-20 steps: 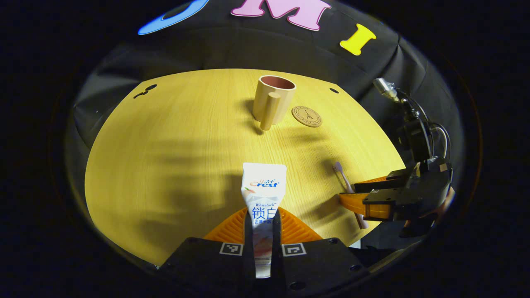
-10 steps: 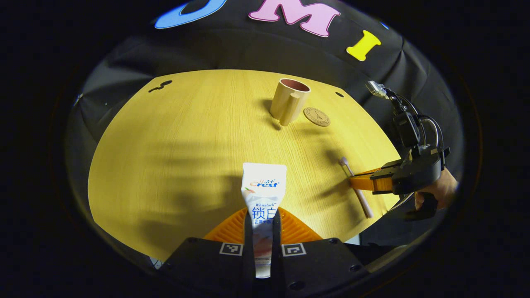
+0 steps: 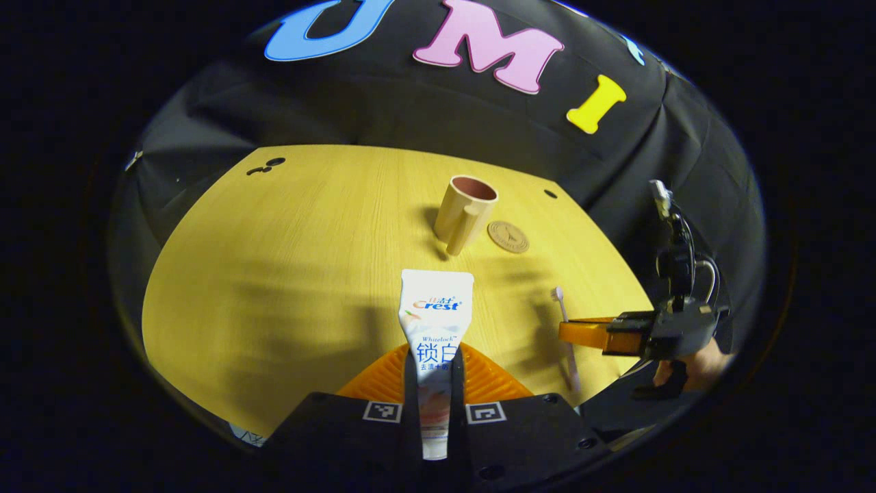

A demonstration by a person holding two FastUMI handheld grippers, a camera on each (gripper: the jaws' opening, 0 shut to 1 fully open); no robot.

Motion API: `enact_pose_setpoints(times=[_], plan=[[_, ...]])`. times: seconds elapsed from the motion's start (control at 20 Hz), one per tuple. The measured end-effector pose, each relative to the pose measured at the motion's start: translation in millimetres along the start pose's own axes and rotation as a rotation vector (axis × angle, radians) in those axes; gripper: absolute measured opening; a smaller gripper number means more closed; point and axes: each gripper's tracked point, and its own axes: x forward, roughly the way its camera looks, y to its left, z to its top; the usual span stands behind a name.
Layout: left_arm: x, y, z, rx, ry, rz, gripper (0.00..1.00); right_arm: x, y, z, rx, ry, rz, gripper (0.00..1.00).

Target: Put the toothbrush and toothpaste on the desktop into the cup, then pick up the cup and place it on the coaster on the desktop.

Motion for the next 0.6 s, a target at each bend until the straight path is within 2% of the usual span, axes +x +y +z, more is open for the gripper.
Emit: enact_pose_setpoints(times=[0.2,0.6], plan=[[-2,-19,48,-0.01,-0.12,-0.037,0.19,-24,17,33,0.016,-0.194,0.112,0.06],[16,-63,176,-0.01,-0.414,-0.128,0.19,-61,15,114,0.067,-0.427,0.188,0.06]])
